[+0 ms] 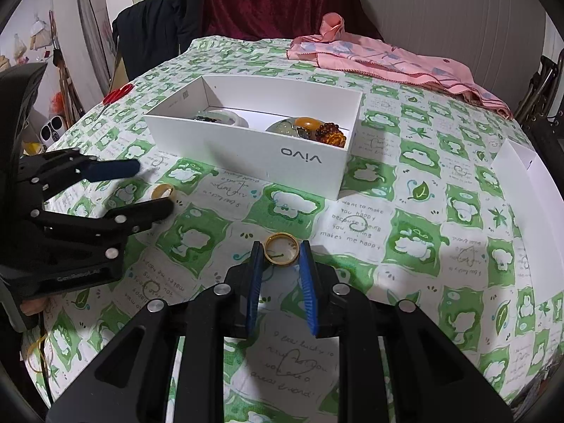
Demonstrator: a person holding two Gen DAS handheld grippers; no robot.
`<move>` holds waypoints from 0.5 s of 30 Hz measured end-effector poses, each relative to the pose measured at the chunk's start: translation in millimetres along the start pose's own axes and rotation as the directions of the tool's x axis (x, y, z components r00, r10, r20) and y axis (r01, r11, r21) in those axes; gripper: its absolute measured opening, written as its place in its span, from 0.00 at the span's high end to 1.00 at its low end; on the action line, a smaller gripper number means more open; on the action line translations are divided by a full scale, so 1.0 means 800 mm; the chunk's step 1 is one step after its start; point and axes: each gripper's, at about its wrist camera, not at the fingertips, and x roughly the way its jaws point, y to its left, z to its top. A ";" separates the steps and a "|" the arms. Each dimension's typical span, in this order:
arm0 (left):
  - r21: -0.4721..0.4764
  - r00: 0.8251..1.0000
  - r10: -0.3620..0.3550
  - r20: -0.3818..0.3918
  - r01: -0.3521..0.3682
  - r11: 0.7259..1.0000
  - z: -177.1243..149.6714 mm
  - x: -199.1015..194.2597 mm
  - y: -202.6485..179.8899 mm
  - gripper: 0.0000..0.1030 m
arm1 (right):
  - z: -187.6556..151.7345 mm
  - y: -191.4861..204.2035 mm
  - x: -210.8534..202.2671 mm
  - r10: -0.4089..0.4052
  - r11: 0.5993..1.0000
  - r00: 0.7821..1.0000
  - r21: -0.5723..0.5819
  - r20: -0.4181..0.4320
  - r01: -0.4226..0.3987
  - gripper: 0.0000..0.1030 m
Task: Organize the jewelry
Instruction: 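Grasp the cream ring with the left tool while the right tool grasps the gold ring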
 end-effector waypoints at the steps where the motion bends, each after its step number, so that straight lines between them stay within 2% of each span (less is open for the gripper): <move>1: 0.001 1.000 -0.013 0.000 0.013 1.000 0.001 0.001 -0.002 0.58 | 0.000 0.000 0.000 0.001 1.000 1.000 0.001 0.000 -0.001 0.80; 4: -0.003 0.998 -0.069 0.005 0.069 0.998 0.001 0.002 -0.005 0.78 | 0.000 0.000 0.000 0.002 1.000 1.000 0.002 0.001 -0.002 0.80; 9: -0.025 0.998 -0.060 0.020 0.060 0.998 -0.007 -0.005 -0.003 0.78 | 0.000 -0.001 0.000 0.006 1.000 1.000 0.005 0.002 -0.006 0.80; 15: -0.097 0.998 -0.049 0.041 0.053 0.994 -0.010 -0.014 0.018 0.79 | 0.000 -0.005 -0.001 0.024 0.999 1.000 0.028 0.008 -0.025 0.80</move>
